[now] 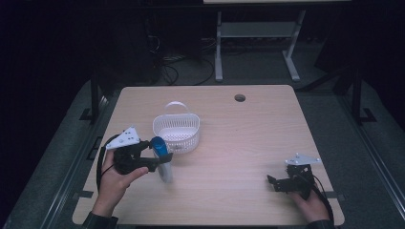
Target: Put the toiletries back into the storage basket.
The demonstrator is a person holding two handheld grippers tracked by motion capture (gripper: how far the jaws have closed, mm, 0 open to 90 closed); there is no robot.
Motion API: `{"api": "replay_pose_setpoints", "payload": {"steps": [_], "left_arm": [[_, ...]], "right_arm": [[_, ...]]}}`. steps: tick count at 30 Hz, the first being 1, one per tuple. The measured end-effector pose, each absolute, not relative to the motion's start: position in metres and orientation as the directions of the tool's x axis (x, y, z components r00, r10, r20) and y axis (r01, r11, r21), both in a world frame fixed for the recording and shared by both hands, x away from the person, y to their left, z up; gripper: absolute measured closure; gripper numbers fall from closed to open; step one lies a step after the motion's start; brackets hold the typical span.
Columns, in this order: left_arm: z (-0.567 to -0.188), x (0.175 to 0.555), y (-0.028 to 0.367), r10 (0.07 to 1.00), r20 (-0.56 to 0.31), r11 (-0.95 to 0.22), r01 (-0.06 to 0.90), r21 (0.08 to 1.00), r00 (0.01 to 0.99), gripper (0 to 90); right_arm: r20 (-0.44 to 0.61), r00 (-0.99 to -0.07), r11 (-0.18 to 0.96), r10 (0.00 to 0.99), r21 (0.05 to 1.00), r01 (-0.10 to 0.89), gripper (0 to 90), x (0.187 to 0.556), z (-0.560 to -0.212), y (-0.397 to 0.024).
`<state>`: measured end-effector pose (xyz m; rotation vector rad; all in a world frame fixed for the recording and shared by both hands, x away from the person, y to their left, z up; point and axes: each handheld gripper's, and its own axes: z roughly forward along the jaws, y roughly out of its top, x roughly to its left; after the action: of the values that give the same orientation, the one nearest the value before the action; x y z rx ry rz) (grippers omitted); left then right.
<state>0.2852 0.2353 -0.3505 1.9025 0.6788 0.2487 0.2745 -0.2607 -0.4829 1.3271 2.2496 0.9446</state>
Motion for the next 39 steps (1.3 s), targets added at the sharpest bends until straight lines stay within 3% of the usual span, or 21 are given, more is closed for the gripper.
{"api": "replay_pose_setpoints", "payload": {"steps": [39], "left_arm": [[-0.321,0.312,0.267,0.647,-0.092,-0.266,0.336,0.903,0.757,35.8]], "right_arm": [[0.027,-0.492,0.334,0.87,0.702,0.629,1.7,0.274,-0.483,-0.261]]}}
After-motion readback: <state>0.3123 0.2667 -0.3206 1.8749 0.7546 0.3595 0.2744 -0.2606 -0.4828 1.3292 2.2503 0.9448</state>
